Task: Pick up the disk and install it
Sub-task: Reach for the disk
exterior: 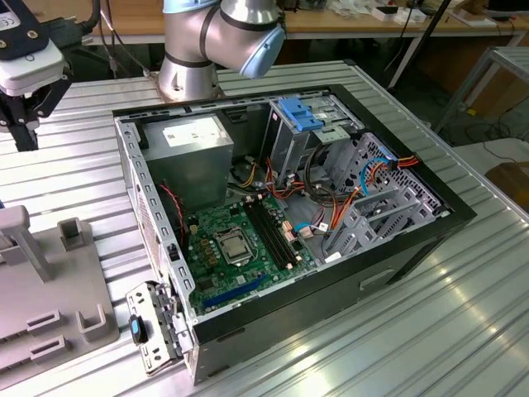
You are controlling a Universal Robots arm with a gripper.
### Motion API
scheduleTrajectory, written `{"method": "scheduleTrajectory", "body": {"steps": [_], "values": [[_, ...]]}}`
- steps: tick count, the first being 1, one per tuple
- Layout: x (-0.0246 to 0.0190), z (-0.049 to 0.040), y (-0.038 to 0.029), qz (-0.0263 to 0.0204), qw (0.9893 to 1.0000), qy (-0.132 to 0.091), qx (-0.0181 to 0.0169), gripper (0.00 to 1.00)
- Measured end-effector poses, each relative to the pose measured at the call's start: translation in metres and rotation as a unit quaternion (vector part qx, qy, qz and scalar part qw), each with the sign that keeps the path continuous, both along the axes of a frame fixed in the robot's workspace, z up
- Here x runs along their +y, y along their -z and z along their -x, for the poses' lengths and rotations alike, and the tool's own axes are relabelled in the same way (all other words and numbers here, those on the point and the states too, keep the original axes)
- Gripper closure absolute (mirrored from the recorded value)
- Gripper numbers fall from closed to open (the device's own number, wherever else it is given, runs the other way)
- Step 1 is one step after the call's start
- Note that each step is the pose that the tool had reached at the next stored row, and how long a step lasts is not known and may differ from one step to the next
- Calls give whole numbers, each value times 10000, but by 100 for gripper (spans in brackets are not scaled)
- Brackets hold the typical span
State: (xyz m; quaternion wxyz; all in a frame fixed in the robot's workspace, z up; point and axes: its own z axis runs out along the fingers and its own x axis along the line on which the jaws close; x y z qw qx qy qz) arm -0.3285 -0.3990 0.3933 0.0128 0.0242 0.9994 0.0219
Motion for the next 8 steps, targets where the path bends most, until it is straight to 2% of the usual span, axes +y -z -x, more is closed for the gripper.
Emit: {"method": "scheduleTrajectory", "body": {"steps": [5,8], "values": [[13,141,0,0,10000,-40,0,89],[39,236,0,0,10000,-53,0,89]]}}
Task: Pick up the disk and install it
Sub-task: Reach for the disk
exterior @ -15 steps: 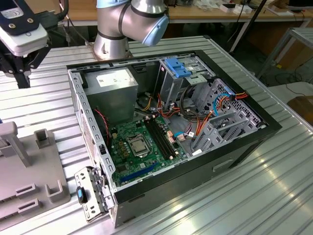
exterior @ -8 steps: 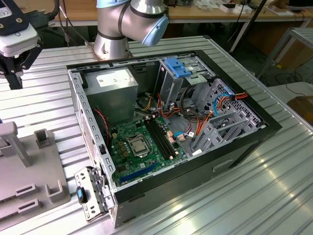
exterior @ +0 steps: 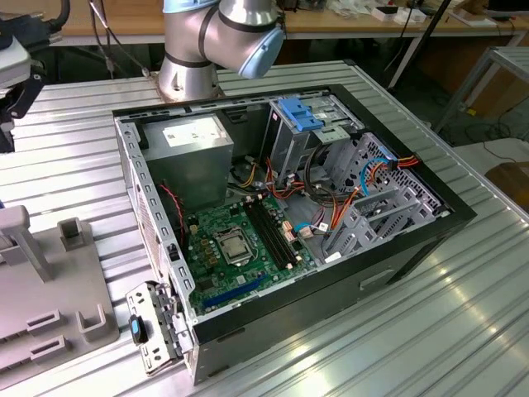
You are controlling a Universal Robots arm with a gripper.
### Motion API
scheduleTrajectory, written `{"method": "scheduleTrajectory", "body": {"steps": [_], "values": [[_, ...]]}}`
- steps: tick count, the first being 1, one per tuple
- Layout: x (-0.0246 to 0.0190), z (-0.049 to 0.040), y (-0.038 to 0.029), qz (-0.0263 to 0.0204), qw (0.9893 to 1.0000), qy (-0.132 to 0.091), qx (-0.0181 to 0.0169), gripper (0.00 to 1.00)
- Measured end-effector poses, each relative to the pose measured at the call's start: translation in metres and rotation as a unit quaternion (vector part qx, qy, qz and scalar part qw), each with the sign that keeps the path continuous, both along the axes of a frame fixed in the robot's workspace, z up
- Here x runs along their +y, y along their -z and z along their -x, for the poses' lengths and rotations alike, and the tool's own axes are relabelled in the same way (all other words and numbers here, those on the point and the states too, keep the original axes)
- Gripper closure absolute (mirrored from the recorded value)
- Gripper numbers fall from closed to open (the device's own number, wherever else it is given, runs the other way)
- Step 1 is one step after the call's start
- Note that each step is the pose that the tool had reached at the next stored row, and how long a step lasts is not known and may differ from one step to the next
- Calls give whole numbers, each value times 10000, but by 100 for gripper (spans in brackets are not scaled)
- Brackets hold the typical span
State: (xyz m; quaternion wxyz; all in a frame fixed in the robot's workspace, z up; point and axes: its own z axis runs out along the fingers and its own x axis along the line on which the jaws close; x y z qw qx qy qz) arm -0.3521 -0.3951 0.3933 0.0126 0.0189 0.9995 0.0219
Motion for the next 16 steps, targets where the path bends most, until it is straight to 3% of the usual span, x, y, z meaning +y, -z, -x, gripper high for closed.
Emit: {"method": "scheduleTrajectory", "body": {"steps": [7,8,15,16], "values": [[36,270,1,0,10000,-20,0,89],[42,363,1,-1,10000,-22,-1,89],[45,749,1,0,10000,-23,-1,89],[45,841,1,0,10000,-24,0,89]]}}
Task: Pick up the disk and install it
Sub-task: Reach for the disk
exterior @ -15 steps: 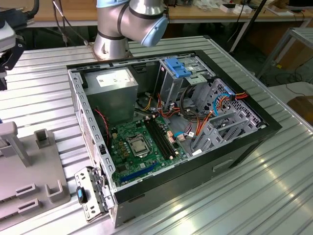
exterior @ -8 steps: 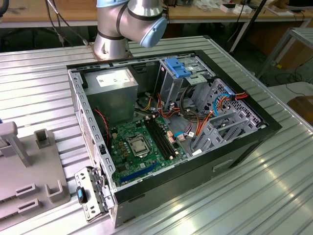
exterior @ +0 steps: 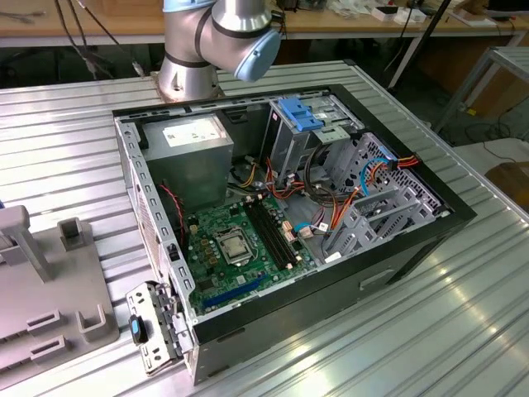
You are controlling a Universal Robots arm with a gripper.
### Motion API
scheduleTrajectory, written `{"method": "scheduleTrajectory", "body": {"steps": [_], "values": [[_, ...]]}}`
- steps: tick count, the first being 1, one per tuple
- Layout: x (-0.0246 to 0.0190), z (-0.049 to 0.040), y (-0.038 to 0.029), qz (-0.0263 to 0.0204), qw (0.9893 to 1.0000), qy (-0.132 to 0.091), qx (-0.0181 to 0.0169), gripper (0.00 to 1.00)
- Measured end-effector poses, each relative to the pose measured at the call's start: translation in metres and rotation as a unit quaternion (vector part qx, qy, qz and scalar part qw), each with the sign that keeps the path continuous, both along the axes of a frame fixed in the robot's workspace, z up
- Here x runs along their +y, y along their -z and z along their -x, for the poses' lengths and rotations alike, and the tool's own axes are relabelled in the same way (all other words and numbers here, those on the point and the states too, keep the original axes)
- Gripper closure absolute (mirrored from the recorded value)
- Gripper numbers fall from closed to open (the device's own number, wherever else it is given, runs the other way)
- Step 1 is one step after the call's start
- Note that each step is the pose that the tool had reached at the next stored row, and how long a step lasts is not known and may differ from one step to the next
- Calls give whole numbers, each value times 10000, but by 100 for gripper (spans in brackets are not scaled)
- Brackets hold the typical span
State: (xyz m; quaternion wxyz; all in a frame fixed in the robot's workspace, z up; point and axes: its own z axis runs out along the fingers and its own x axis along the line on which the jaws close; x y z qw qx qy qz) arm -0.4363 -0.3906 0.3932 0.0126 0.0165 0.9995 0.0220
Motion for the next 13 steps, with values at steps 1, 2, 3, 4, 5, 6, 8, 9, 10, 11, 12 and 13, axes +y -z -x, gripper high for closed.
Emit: {"method": "scheduleTrajectory", "body": {"steps": [1,2,3,4,5,6,8,9,10,11,12,13], "values": [[0,58,1,0,10000,-1,0,89],[0,104,0,0,10000,-1,0,89],[0,167,0,0,10000,-1,0,89],[1,214,1,0,10000,-1,0,89],[1,262,0,0,10000,-2,0,89],[1,278,0,0,10000,-2,0,89],[0,280,0,0,10000,-3,0,89],[0,281,0,0,10000,-3,0,89],[0,283,0,0,10000,-3,0,89],[1,284,0,0,10000,-3,0,89],[0,284,0,0,10000,-3,0,89],[1,286,0,0,10000,-3,0,89]]}}
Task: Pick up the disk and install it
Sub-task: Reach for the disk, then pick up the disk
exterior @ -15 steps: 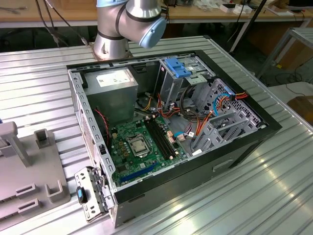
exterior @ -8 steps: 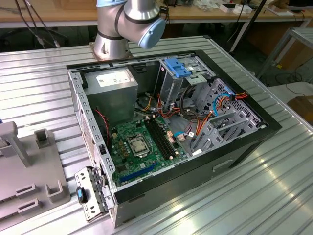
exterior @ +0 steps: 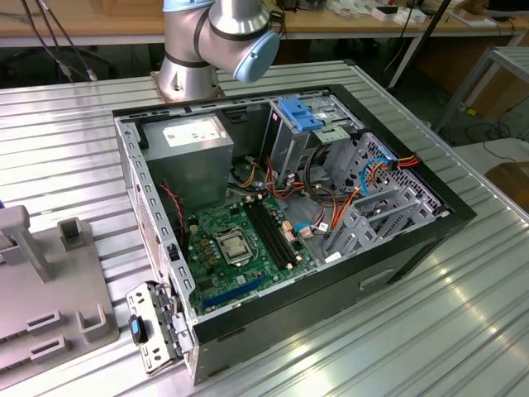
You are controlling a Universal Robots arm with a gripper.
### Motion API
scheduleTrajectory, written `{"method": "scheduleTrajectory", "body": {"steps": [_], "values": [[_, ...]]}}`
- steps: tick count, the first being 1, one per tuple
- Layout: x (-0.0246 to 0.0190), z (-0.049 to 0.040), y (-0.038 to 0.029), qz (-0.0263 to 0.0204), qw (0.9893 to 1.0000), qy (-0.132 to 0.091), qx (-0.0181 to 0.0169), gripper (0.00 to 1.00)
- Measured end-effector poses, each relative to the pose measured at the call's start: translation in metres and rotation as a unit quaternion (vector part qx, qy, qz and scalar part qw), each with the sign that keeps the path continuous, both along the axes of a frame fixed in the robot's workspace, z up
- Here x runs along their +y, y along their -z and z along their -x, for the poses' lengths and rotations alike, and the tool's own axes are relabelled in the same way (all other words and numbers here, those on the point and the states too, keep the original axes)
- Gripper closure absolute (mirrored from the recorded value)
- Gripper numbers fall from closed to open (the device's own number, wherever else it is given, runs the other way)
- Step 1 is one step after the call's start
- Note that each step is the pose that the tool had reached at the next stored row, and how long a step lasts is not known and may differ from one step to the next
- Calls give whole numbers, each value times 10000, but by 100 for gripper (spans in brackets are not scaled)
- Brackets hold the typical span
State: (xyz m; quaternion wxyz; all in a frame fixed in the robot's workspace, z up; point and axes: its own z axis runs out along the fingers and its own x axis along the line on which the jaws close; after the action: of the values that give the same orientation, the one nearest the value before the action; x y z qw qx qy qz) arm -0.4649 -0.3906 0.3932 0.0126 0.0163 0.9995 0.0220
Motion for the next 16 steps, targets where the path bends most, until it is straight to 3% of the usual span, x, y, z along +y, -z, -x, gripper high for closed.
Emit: {"method": "scheduleTrajectory", "body": {"steps": [11,14,16], "values": [[0,12,0,0,10000,-20,0,89],[1,12,0,0,9996,-280,0,89],[0,12,0,0,9982,-607,0,89]]}}
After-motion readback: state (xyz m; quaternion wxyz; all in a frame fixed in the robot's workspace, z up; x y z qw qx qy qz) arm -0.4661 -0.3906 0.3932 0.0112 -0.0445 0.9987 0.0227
